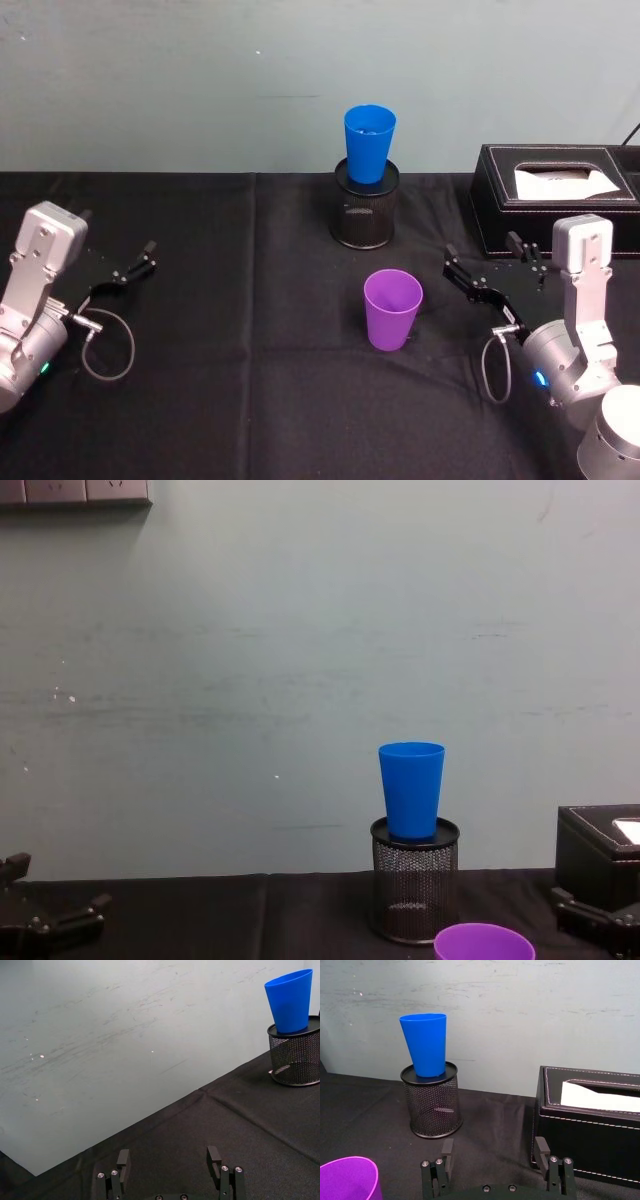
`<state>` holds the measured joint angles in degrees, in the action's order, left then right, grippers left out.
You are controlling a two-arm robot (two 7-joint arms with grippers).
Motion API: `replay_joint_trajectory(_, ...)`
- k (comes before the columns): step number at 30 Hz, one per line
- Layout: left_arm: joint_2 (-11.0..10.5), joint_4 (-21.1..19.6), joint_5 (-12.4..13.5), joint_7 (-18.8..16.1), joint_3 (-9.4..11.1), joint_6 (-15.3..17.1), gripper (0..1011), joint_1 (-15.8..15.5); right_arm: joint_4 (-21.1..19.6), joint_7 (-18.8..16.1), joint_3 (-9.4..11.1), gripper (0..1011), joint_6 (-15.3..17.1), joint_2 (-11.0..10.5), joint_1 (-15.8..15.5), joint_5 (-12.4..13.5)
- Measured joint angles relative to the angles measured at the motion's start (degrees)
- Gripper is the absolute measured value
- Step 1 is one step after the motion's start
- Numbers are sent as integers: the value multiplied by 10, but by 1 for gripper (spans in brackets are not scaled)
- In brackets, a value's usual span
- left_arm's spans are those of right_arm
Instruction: Pick up one cup with a gripper and tap it against the other cup.
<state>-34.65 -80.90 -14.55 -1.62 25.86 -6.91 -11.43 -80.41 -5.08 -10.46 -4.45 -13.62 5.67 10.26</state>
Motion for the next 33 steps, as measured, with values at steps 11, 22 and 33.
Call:
replay_joint_trajectory(11,0,0,0,0,0,0,1000,0,-1,0,0,1002,1,-1,0,0)
replay_joint_trajectory(22,0,0,0,0,0,0,1000,0,-1,0,0,1003,1,-1,0,1)
replay_joint_trajectory(33,0,0,0,0,0,0,1000,0,-1,0,0,1003,1,-1,0,1)
